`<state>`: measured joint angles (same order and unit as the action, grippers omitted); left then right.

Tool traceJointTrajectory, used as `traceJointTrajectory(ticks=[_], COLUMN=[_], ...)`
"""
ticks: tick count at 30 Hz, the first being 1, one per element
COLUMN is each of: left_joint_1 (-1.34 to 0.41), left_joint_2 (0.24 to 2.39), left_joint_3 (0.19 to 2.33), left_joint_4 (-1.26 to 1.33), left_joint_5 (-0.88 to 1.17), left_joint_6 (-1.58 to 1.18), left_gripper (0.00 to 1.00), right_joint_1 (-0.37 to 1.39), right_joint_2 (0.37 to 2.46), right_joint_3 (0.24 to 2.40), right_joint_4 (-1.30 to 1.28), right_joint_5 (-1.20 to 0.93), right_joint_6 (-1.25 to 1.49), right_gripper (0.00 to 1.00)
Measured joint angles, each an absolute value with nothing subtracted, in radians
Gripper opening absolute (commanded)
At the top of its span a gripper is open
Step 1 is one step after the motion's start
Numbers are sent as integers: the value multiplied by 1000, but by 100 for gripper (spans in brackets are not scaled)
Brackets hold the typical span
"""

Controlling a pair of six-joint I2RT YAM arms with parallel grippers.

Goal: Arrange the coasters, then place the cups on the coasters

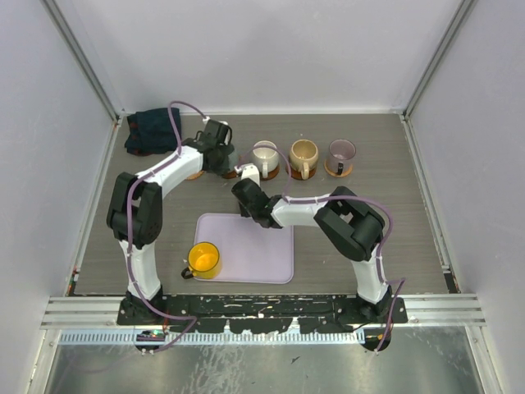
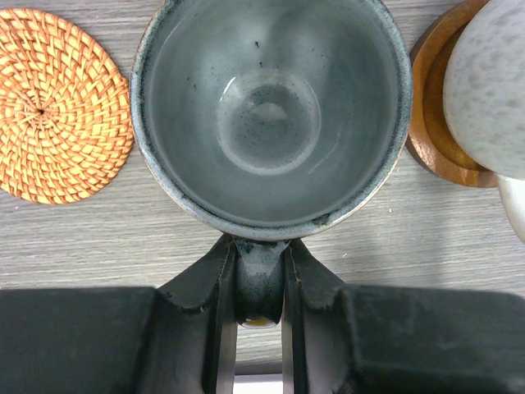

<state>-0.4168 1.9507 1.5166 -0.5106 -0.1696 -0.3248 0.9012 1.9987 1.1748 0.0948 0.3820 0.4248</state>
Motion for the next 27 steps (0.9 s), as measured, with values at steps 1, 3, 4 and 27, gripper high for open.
traceJointTrajectory(ticks=[1,3,4,27], left_joint_1=[-417,-417,-417,-417], left_joint_2=[1951,1951,1951,2004], left_joint_3=[1518,1520,1522,1604], left_joint_4=[-511,-510,-511,-557], left_joint_5=[-167,-162,-160,-149], left_joint_6=[-325,-325,-325,-326], left_gripper=[0,0,0,0], right_joint_1=[902,904,906,913], right_joint_2=[1999,1999,1999,1996], right_joint_3=[1175,1174,1174,1163], right_joint_4=[96,97,97,111], right_joint_5=[380,379,379,379], right_joint_6=[425,425,425,428], right_gripper=[24,23,23,23])
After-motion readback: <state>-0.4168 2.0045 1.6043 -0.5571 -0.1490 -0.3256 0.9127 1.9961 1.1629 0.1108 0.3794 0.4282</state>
